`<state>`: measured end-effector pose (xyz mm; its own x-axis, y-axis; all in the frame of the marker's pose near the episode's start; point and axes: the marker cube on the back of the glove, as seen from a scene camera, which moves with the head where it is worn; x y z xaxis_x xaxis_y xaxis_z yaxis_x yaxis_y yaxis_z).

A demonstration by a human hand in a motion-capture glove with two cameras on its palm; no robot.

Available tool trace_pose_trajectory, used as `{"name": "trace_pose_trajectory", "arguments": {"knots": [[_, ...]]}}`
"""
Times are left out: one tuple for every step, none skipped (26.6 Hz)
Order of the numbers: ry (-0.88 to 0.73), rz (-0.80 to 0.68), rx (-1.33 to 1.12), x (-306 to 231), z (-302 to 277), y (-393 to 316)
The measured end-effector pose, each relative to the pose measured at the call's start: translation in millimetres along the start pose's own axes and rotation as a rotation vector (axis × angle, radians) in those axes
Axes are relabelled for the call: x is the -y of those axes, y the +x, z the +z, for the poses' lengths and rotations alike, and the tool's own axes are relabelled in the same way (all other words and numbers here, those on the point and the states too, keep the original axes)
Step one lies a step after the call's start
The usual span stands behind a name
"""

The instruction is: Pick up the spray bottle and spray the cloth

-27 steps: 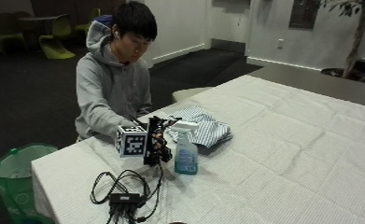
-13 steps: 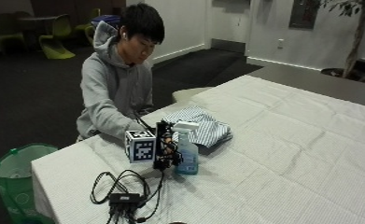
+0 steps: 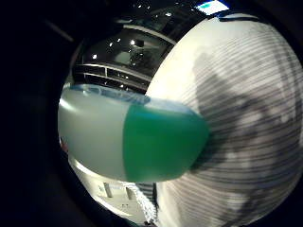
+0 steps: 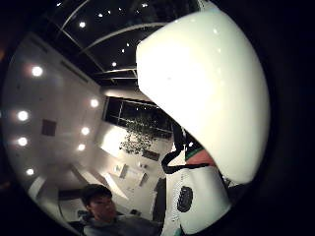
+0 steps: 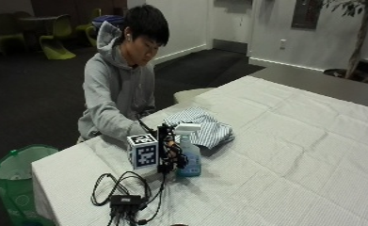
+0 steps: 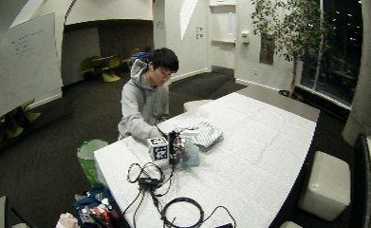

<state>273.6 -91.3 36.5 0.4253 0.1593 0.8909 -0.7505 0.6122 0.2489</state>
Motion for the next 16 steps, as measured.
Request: {"name": "trace_pose_trajectory", "arguments": {"knots": [[0.002, 0.004, 0.004, -0.2, -0.1, 0.6], [0.005, 0.009, 0.01, -0.3, -0.1, 1.2], [0.008, 0.015, 0.018, -0.3, 0.0, 1.8], [0.011, 0.021, 0.025, -0.1, 0.2, 2.1], [0.014, 0.026, 0.032, 0.2, 0.4, 2.4], [0.016, 0.029, 0.037, 0.7, 0.6, 2.7], [0.018, 0.032, 0.041, 1.2, 0.9, 3.0], [0.02, 0.035, 0.046, 1.7, 1.2, 3.5], [0.022, 0.039, 0.051, 2.2, 1.7, 4.0], [0.024, 0.045, 0.058, 2.5, 2.4, 4.7], [0.024, 0.052, 0.065, 2.7, 3.5, 5.4], [0.024, 0.059, 0.072, 2.8, 4.7, 6.1], [0.025, 0.065, 0.076, 2.8, 6.0, 6.7], [0.025, 0.068, 0.076, 2.9, 7.4, 7.3], [0.027, 0.069, 0.073, 3.3, 8.6, 7.6], [0.029, 0.069, 0.068, 4.1, 9.7, 7.9]]}}
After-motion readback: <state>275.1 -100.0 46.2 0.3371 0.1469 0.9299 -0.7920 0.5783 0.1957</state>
